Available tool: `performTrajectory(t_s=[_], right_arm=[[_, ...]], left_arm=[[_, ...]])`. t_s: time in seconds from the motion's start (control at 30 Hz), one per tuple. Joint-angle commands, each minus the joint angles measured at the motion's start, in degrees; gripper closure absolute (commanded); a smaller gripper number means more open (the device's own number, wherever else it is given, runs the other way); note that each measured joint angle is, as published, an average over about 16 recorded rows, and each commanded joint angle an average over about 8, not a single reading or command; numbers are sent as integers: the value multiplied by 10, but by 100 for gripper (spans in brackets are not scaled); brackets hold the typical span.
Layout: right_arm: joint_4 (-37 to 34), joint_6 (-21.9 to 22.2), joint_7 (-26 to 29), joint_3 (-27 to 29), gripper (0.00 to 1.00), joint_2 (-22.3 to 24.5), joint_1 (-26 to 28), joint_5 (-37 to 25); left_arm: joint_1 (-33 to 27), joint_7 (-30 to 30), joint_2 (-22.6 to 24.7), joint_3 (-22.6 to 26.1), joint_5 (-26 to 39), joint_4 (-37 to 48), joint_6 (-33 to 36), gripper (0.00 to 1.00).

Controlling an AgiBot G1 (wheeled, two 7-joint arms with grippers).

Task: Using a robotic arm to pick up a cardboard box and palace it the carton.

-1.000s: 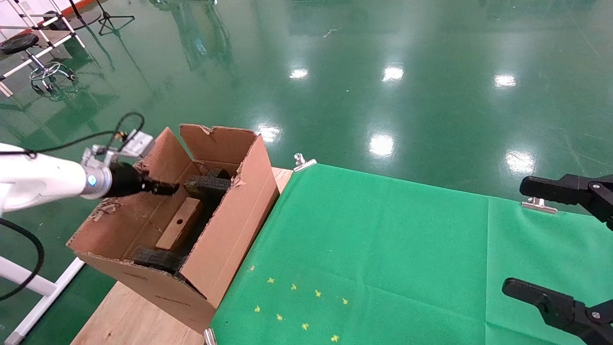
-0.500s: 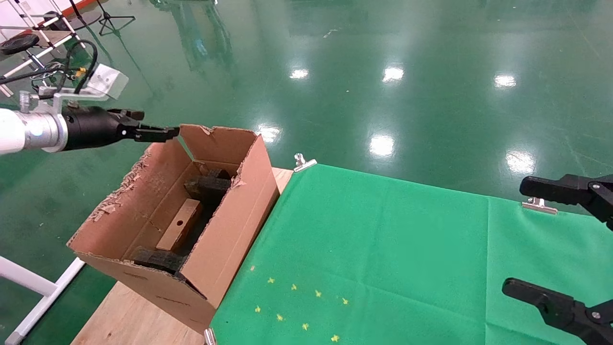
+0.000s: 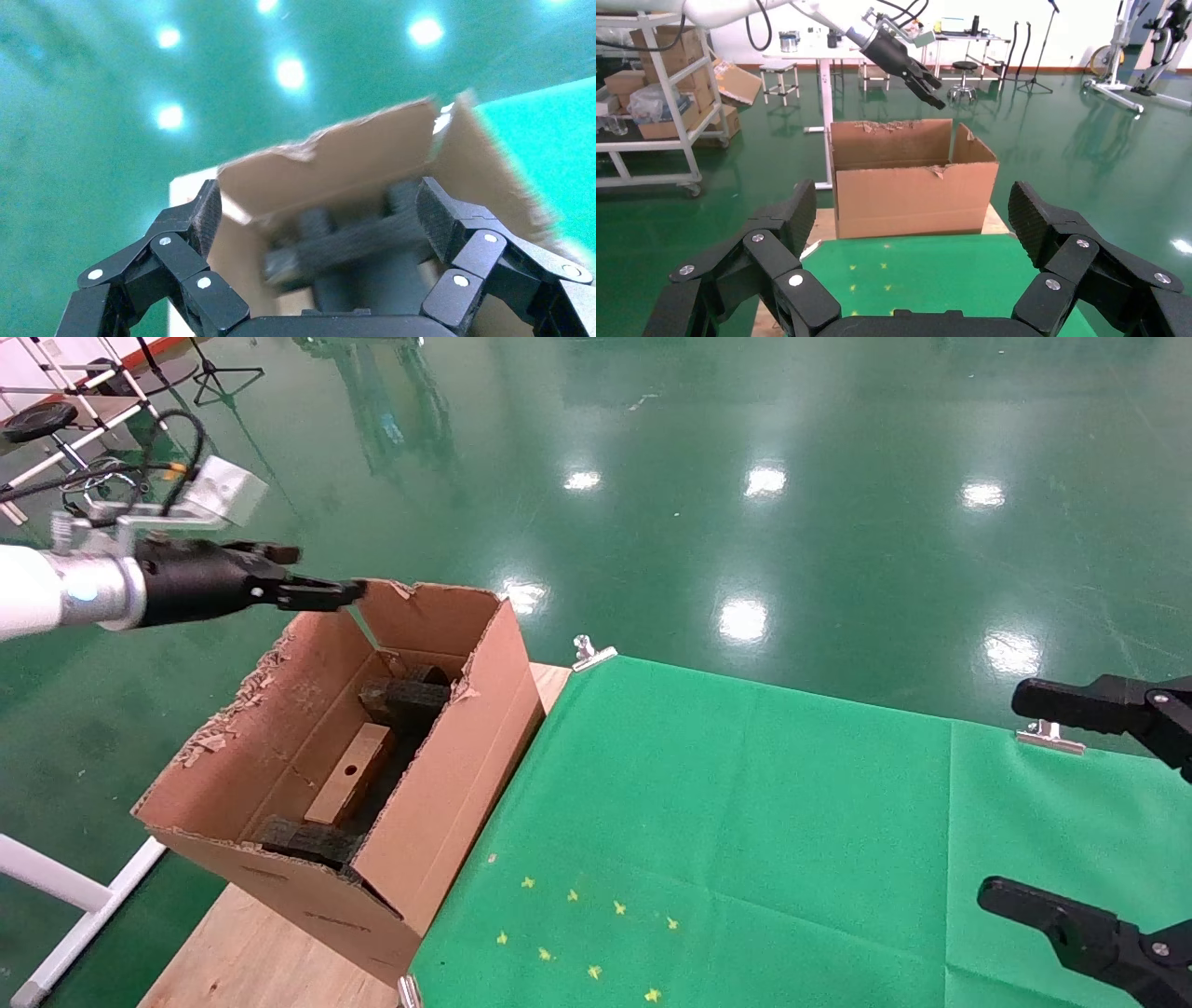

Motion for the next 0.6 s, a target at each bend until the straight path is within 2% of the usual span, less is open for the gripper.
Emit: performTrajectory(t_s=[0.03,0.6], right_arm=[[0,0,0,0,0,0,0,0],[0,0,0,0,0,0,0,0]], left_arm=[[9,4,-1,-5,-15,-15,9,0],[107,46,-4,-50,-170,-155,92,0]])
